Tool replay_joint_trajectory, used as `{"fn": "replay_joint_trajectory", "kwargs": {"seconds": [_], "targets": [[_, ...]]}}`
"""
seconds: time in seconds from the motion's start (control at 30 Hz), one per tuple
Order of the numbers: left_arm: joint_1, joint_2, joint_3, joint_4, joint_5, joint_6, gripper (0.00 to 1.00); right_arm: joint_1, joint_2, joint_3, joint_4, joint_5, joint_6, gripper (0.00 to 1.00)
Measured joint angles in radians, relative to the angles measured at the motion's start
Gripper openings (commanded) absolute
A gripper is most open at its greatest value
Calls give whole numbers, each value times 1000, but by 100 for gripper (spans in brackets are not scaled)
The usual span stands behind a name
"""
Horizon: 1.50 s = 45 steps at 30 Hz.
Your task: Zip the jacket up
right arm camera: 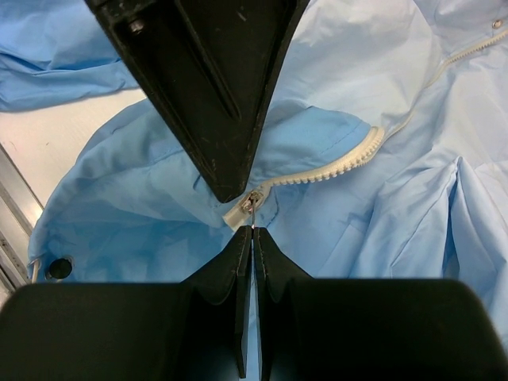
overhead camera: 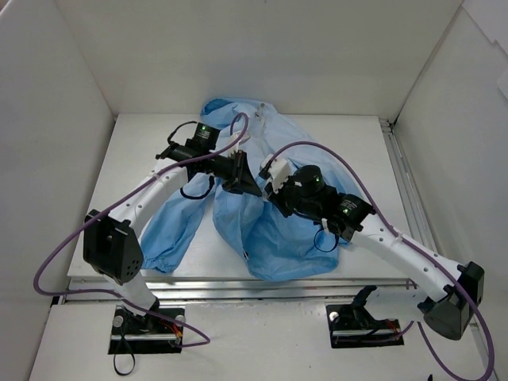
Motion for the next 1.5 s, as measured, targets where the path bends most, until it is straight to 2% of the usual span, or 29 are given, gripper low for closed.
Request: {"fn": "replay_joint_trajectory", "kwargs": {"seconds": [0.53,1.0,1.1,1.13,1.2,1.27,1.33,1.5], "targets": [[-15,2,0,-63,7,114,0,-39,121,116,-45,6,18,0],[-48,3,-6,-179,64,197,0,-119,219,130,-18,74,73,0],[-47,3,-11,-181,64,216,0,-156,201,130,-18,1,90,2],[-47,3,-11,-182,64,224,0,-172,189,129,-18,-39,97,12],[-43,3,-11,-181,67,249,0,-223,150,119,-18,-144,119,24],[-40,3,-11,-182,68,280,0,-281,107,114,-18,-263,146,29],[-40,3,-11,-182,68,316,0,-327,77,113,-13,-365,171,31],[-40,3,19,-221,60,456,0,-351,83,110,-1,-596,205,27]]}}
